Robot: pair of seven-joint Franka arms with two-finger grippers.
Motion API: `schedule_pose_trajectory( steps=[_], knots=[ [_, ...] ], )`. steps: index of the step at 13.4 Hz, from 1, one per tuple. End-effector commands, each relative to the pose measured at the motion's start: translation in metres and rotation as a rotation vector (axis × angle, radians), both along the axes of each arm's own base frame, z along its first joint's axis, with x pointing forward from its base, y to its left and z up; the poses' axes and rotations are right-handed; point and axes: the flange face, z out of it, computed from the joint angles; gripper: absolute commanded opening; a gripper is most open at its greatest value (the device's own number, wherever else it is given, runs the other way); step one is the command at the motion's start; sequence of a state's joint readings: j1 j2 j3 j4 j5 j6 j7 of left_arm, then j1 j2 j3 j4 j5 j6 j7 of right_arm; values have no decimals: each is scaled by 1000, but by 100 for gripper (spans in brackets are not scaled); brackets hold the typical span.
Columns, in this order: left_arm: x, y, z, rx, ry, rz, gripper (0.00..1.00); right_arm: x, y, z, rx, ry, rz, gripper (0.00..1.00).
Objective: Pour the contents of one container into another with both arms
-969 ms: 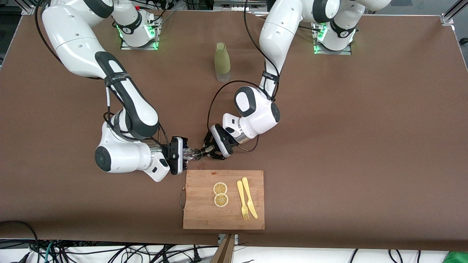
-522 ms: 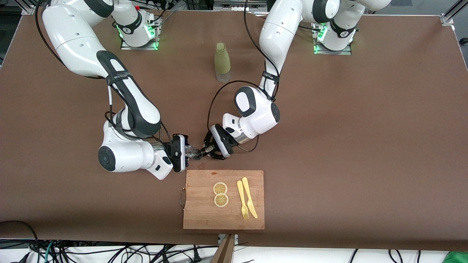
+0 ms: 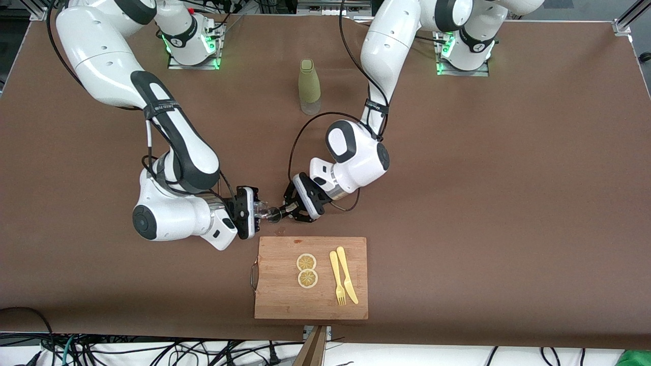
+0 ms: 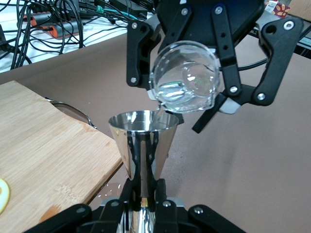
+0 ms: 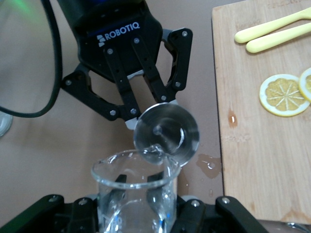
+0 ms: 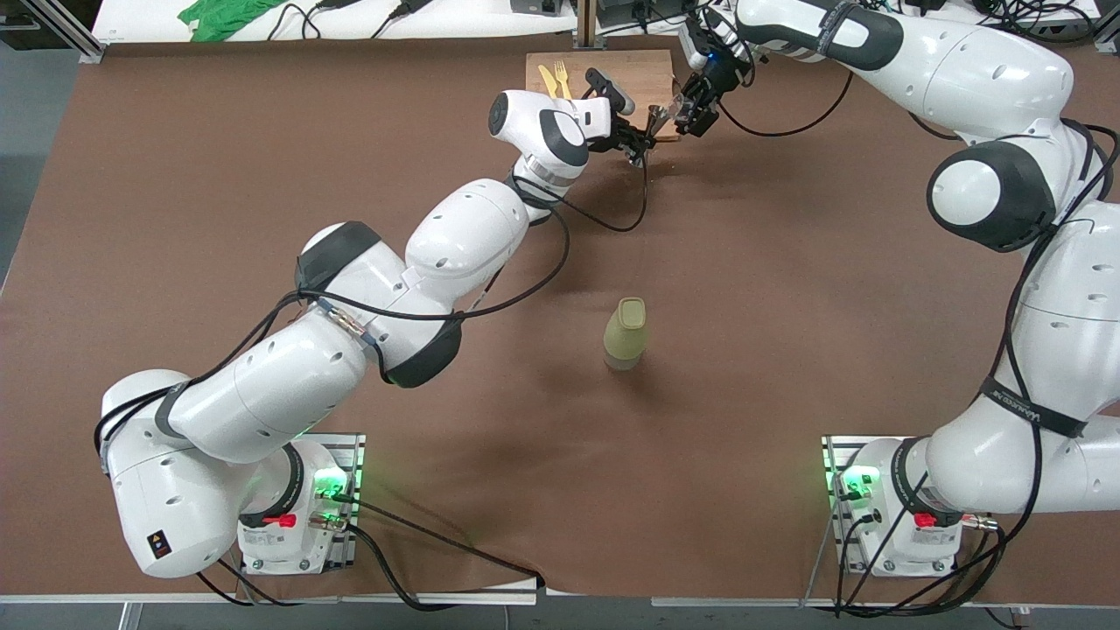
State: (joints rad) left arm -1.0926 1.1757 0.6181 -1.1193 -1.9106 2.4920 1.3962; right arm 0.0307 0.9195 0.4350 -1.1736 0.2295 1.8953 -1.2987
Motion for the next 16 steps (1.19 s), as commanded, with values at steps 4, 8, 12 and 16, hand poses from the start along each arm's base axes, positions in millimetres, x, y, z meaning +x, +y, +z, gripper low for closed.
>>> schedule_pose_trajectory(
  steps=[4, 8, 12, 16],
  knots=[
    [5, 0, 6, 10, -17, 0, 0, 3, -24, 15, 123, 52, -12, 26],
    [9, 8, 14, 10, -25, -3, 0, 14, -72, 23, 276, 51, -12, 26],
    [31, 51, 41, -29, -92, -101, 0, 21, -147, 22, 438, 29, 4, 26],
    [55, 123, 39, -123, -173, -244, 0, 6, -195, 6, 541, 51, 73, 28]
  ],
)
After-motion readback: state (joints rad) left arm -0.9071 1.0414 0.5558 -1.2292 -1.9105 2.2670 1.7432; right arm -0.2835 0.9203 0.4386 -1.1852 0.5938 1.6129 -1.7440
